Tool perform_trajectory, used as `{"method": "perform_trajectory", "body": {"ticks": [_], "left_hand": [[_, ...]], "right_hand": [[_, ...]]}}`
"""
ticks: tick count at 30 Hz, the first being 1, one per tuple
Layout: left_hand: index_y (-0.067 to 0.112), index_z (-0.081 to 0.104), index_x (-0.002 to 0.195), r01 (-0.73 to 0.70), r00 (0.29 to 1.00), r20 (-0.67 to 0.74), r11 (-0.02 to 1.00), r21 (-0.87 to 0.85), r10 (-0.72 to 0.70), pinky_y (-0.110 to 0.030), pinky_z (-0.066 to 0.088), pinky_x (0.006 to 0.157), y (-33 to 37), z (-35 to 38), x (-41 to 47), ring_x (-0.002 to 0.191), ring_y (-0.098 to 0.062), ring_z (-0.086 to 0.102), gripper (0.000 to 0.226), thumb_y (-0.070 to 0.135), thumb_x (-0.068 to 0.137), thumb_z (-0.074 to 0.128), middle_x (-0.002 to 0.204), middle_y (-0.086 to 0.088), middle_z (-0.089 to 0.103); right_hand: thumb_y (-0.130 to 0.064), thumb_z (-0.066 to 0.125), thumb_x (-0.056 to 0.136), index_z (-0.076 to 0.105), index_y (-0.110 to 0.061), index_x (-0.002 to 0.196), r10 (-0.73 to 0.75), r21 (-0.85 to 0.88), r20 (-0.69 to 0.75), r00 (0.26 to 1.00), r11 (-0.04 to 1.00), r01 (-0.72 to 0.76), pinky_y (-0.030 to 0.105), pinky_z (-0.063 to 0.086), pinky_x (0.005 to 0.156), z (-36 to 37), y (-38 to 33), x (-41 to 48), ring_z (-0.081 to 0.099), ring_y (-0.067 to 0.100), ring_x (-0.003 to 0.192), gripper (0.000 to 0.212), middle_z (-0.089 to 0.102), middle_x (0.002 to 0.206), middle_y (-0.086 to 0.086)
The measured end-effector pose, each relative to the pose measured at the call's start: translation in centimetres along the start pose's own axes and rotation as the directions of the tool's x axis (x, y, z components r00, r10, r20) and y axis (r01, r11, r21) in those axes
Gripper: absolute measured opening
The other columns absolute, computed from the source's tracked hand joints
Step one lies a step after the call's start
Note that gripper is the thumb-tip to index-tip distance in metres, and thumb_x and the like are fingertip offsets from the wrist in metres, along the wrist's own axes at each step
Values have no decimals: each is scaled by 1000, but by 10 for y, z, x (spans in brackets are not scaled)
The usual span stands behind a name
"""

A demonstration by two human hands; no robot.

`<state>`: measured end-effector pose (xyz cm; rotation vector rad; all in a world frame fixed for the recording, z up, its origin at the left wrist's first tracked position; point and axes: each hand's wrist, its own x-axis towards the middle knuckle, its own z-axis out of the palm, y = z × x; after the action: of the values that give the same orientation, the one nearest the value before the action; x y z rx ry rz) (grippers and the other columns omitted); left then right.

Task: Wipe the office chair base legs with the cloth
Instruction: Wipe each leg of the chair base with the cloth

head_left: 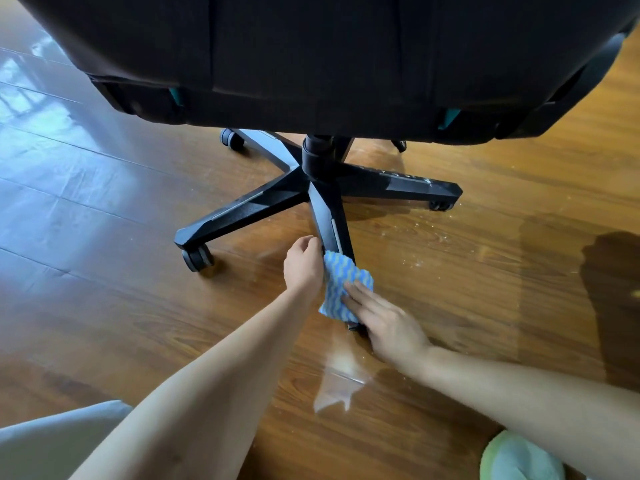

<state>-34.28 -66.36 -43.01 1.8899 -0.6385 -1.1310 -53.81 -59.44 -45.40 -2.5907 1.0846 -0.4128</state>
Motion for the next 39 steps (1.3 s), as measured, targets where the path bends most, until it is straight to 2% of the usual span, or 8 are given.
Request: {"method": "perform_trajectory", "body": {"ticks": [7,10,20,22,25,31,35,39], "left_hand": [[16,73,94,80,997,34,981,-178,-75,-47,55,92,0,11,10,93,-27,69,49,56,98,46,99,-7,77],[25,76,99,148,989,32,973,-176,-145,-47,53,102,2,7,14,105,-23,70,51,64,100,43,112,-4,77],[25,72,84,49,997,55,996,-71,-45,-36,49,78,4,6,10,79,-18,65,46,58,100,44,84,7,73],[21,77,115,1,996,94,1000,14,-2,-33,50,83,4,12,8,90,-17,67,45,51,103,45,95,7,75],[29,46,160,-50,985,169,992,118,29,-39,44,118,-4,19,0,140,-16,56,55,38,105,48,154,9,58],[39,47,157,-132,974,199,988,86,113,-38,52,107,-17,9,11,116,-9,68,53,40,105,59,127,14,73],[32,66,135,-218,967,184,949,227,178,-29,52,78,-9,3,19,86,12,64,37,36,98,70,87,29,68],[37,54,143,-249,961,201,912,325,191,-37,56,94,18,3,25,109,-13,64,54,31,94,75,124,9,61]], "right_hand": [[20,58,80,63,-2,136,-33,20,-12,999,999,33,37,46,112,-1,4,-7,43,23,145,60,52,152,7],[16,51,84,54,-7,146,110,81,-52,993,991,-105,35,42,115,4,11,34,37,17,148,66,43,158,2],[1,40,92,41,-23,155,435,97,-11,900,897,-432,35,39,113,-22,48,191,40,20,146,68,35,163,-7],[5,41,90,38,-25,157,480,157,24,877,864,-478,32,34,117,-25,53,198,35,18,148,73,31,164,-8],[4,43,89,35,-28,158,481,140,47,875,865,-483,33,37,116,-23,52,178,35,17,148,77,31,164,-11],[-2,44,88,35,-22,158,378,76,-15,926,924,-376,19,20,115,-6,41,146,27,8,151,74,32,164,-10],[-9,42,96,33,-18,159,382,92,8,924,920,-381,23,13,120,-17,46,175,18,10,154,64,26,167,-5],[-10,39,99,34,-18,159,390,102,67,918,913,-395,34,13,125,-36,51,221,12,11,155,60,22,168,-4]]}}
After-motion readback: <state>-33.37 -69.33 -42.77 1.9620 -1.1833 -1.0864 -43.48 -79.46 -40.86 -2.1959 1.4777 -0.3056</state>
